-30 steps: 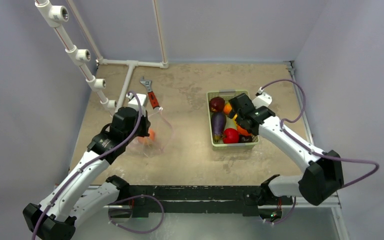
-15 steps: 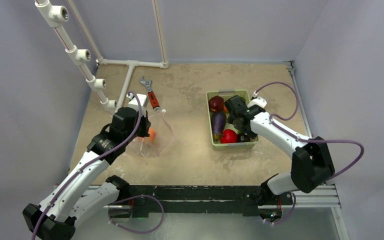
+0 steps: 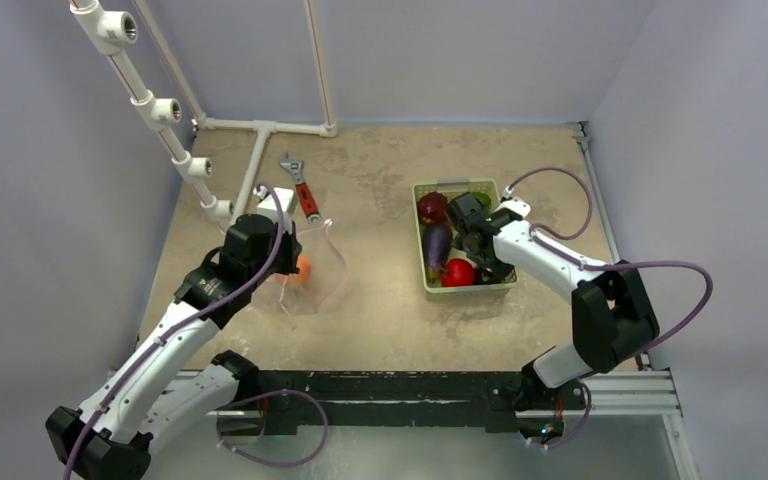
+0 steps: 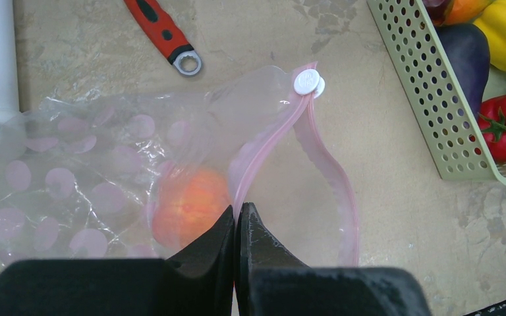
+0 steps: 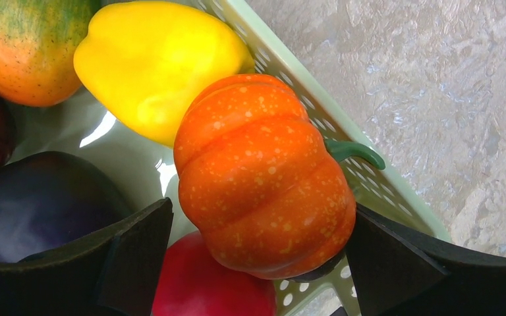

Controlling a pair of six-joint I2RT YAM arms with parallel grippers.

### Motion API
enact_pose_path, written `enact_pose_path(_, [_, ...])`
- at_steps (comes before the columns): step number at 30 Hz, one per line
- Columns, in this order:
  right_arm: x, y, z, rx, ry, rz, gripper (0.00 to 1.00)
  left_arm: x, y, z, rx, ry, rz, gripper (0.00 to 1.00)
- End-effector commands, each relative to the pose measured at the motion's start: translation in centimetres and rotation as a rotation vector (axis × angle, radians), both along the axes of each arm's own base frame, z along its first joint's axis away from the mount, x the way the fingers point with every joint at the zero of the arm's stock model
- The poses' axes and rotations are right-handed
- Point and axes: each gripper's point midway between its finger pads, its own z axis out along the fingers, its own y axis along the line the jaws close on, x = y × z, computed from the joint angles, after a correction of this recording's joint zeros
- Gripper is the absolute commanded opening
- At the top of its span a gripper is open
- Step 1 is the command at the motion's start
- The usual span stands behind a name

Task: Place the food in the zip-top bag and seal the zipper
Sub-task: Pick up the fake vegetable from the bin.

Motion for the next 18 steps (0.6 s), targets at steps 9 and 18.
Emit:
enact_pose_path(9, [2.4, -0.8, 3.8, -0.018, -0.139, -0.05, 0.9, 0.7, -0.5, 0.4, 0.001, -0.025, -0.015, 0.0])
enact_pose_path(18, [2.3, -0.7, 3.6, -0.006, -0.125, -0.038, 0.76, 0.7, -0.4, 0.2, 0.008, -0.02, -0.009, 0.0])
